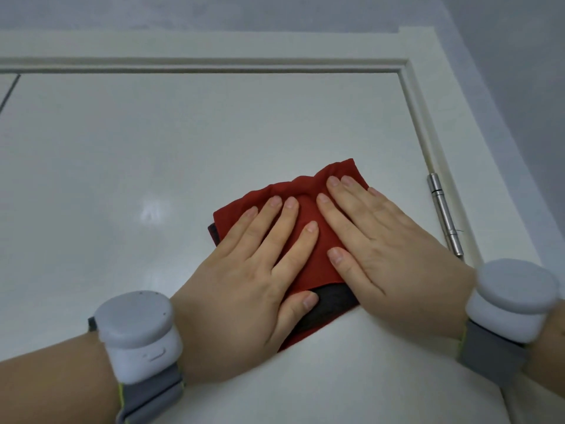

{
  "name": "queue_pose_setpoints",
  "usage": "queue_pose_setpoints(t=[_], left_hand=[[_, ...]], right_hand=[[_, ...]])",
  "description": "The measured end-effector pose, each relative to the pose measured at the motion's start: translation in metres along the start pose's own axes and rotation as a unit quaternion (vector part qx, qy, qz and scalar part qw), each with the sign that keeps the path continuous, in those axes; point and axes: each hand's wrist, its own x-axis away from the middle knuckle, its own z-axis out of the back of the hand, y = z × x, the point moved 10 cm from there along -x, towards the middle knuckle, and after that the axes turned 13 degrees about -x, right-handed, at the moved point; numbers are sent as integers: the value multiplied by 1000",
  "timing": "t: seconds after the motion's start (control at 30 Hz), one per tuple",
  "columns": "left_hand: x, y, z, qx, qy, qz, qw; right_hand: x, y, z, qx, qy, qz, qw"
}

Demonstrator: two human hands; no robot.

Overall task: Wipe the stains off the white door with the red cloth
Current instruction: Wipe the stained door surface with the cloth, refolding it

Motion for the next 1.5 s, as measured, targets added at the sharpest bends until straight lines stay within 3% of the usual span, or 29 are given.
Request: queue_pose_setpoints(t=[0.13,0.3,0.57,0.63,0.73,0.87,1.1,1.5], left_hand=[[-14,-18,-3,10,3,-22,1000],[-31,-37,-8,45,-9,35,998],[-13,-21,-8,72,25,75,994],[1,-7,-12,82,1,75,994],[7,-7,-11,48,-15,77,996],[19,3,-11,35,-31,64,997],[45,23,-7,48,-36,48,997],[101,73,5,69,30,-10,997]], right_hand=[[-20,6,-1,-6,-40,-19,999],[-47,18,2,-8,-49,-52,997],[-29,5,0,-4,6,-33,999],[-14,-2,-13,-4,2,-22,1000],[-4,-5,-3,21,63,2,998],[5,-11,-14,38,39,38,998],[35,-29,-17,34,52,31,998],[110,-68,-34,11,-2,-13,1000]])
